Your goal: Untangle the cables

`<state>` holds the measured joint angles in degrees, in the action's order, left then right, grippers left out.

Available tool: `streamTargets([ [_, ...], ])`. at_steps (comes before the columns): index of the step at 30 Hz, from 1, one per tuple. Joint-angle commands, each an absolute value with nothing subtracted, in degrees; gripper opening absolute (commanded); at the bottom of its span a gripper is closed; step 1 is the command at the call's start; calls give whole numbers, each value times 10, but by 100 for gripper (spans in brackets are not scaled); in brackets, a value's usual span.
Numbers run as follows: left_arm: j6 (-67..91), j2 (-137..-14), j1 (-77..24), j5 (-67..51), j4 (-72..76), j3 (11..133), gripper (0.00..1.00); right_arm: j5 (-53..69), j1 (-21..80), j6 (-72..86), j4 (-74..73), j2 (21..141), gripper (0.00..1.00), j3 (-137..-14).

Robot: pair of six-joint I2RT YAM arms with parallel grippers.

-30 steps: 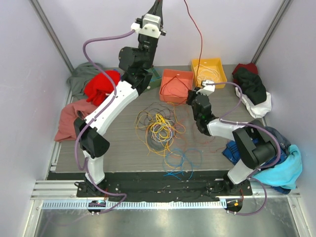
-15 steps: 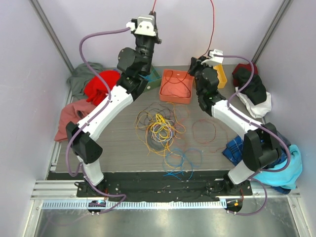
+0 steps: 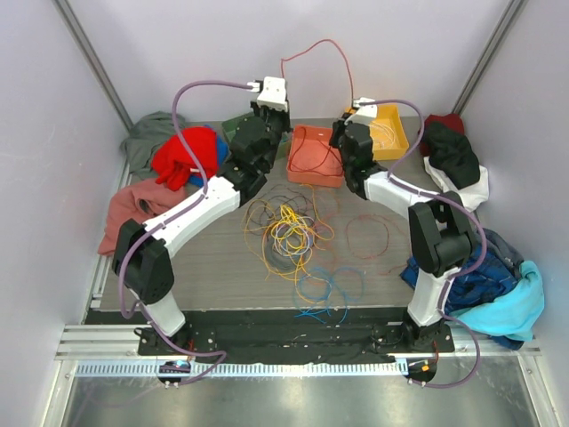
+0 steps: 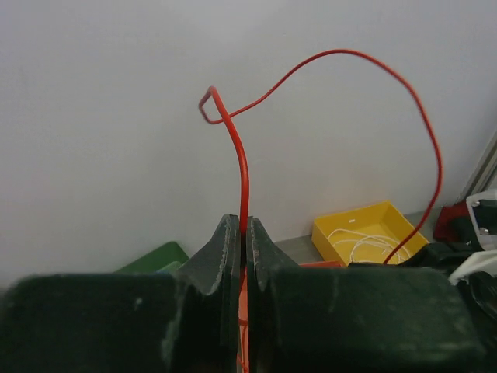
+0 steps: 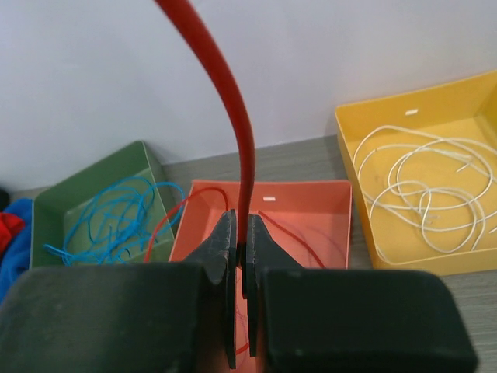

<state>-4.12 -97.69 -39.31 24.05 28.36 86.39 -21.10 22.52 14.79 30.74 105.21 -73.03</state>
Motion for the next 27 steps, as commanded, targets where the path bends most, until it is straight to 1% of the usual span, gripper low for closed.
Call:
streamTargets([
  [1,-4,-928,-394,249,323,839,0,-194,227,156,339,1071,1,-753],
  [9,25,-932,-399,235,355,792,0,-205,226,155,368,1103,1,-725],
  [14,30,-933,-404,230,352,784,0,-223,227,115,314,1143,1,-758],
  [20,40,-941,-407,226,348,780,0,-234,226,126,284,1153,1,-731],
  [21,45,-943,-407,225,344,781,0,-234,226,130,271,1153,2,-731],
  [22,46,-946,-407,222,338,784,0,-233,226,131,264,1152,4,-733],
  [23,47,-953,-407,222,332,787,0,-231,227,131,258,1150,13,-734],
  [25,53,-960,-407,226,332,788,0,-226,227,139,249,1143,26,-729],
  [26,55,-966,-407,228,333,790,0,-225,227,142,247,1139,35,-727],
  [27,57,-969,-407,229,335,791,0,-225,227,146,242,1130,39,-725],
])
